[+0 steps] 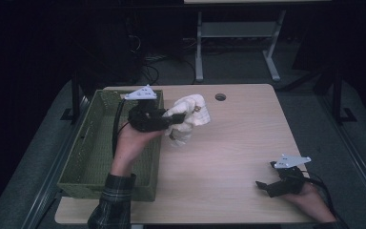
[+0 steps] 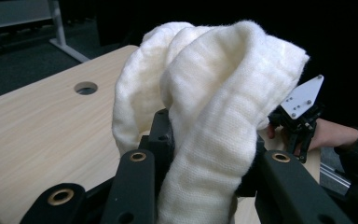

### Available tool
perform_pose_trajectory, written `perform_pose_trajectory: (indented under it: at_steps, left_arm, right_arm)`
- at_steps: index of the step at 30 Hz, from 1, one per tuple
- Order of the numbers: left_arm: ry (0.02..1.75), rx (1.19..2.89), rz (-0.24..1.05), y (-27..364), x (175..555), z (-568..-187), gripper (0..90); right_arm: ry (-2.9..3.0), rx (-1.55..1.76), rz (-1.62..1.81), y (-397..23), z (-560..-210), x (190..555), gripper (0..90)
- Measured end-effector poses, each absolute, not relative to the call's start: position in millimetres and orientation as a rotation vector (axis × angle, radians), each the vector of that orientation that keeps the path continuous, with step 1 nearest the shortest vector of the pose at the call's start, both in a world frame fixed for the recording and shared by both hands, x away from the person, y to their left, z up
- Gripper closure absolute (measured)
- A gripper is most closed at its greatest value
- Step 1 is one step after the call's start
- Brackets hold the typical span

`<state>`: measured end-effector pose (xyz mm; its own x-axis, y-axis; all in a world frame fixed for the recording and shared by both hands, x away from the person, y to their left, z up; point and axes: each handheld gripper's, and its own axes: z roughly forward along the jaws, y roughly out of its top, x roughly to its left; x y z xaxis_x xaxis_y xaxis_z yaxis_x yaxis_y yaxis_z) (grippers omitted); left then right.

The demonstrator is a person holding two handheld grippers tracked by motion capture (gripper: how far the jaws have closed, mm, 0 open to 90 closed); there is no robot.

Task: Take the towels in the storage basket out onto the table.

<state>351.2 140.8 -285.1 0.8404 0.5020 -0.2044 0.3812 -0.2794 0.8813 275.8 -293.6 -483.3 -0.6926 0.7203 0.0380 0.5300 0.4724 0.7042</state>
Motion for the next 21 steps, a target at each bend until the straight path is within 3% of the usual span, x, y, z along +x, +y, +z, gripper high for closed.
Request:
perform_pose_trajectory:
  at_steps: [21]
  left_arm:
    - [0.604,1.962,0.074,71.9,354.3,-308.2,66.8]
  right_arm:
    - [2.459,1.075,1.039,-293.5,-483.1,275.6,2.0]
